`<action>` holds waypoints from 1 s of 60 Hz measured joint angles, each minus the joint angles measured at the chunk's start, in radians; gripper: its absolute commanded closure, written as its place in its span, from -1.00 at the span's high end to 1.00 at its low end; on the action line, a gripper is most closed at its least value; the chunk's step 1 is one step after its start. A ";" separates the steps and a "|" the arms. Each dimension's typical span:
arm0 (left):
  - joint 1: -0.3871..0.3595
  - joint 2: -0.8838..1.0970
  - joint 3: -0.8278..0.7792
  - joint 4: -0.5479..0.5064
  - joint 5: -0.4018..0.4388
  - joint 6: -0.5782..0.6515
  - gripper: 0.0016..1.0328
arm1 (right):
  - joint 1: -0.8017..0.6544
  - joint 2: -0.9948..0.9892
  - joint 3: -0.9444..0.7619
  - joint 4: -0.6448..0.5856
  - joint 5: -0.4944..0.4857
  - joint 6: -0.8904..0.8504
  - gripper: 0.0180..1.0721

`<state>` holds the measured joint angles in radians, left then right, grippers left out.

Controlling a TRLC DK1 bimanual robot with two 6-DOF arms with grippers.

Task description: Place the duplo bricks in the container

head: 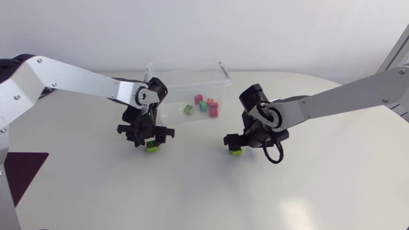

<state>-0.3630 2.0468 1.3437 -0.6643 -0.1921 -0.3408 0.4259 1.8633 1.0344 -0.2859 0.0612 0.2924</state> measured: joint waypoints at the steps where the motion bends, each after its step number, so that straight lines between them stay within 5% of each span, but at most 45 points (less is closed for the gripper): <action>1: 0.000 0.000 0.000 0.000 0.000 0.000 0.08 | 0.000 -0.003 0.000 -0.003 0.000 0.000 0.91; 22: 0.001 -0.029 0.000 -0.011 0.008 0.000 0.16 | 0.053 -0.049 0.035 -0.034 0.008 0.000 0.89; 31: 0.001 -0.029 0.000 -0.015 0.008 0.000 0.07 | 0.076 -0.016 0.042 -0.029 0.041 0.000 0.44; 41: 0.000 -0.029 0.000 -0.018 0.008 0.000 -0.01 | 0.091 0.032 0.042 -0.021 0.093 0.000 -0.61; 60: -0.011 -0.028 0.000 -0.064 0.011 -0.001 -0.05 | 0.109 0.037 0.033 0.005 0.139 -0.001 -0.65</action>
<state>-0.3744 2.0186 1.3437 -0.7280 -0.1806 -0.3416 0.5350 1.9007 1.0672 -0.2806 0.2005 0.2916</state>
